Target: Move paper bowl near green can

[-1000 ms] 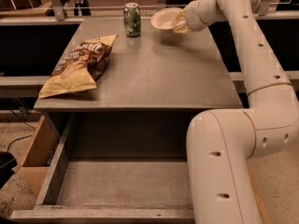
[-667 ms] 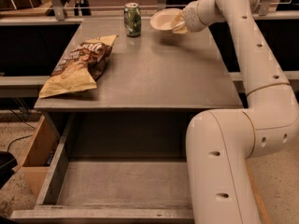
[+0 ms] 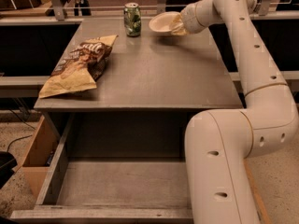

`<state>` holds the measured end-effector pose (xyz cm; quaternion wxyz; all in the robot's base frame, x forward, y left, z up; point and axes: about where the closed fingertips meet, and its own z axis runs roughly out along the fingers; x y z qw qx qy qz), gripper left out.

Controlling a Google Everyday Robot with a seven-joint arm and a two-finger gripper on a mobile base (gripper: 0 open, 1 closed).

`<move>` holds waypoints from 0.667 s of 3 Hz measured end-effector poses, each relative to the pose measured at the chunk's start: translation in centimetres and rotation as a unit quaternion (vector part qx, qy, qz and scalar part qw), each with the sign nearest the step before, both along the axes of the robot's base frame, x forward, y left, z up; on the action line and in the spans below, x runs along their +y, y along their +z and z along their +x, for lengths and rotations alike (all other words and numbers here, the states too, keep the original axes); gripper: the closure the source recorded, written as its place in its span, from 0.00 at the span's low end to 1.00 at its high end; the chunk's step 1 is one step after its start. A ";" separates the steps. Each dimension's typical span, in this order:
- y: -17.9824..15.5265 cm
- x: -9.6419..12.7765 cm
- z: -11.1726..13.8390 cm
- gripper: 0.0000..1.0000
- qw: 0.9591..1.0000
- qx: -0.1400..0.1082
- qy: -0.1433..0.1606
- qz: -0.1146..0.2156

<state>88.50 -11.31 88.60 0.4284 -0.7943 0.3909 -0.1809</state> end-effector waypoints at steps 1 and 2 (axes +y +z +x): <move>-0.4 0.3 0.1 0.13 1.000 0.002 0.002 0.000; -0.7 0.6 0.2 0.00 1.000 0.005 0.003 0.000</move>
Offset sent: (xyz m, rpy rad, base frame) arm 0.0009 0.0029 -0.0035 0.0002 0.0047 0.0034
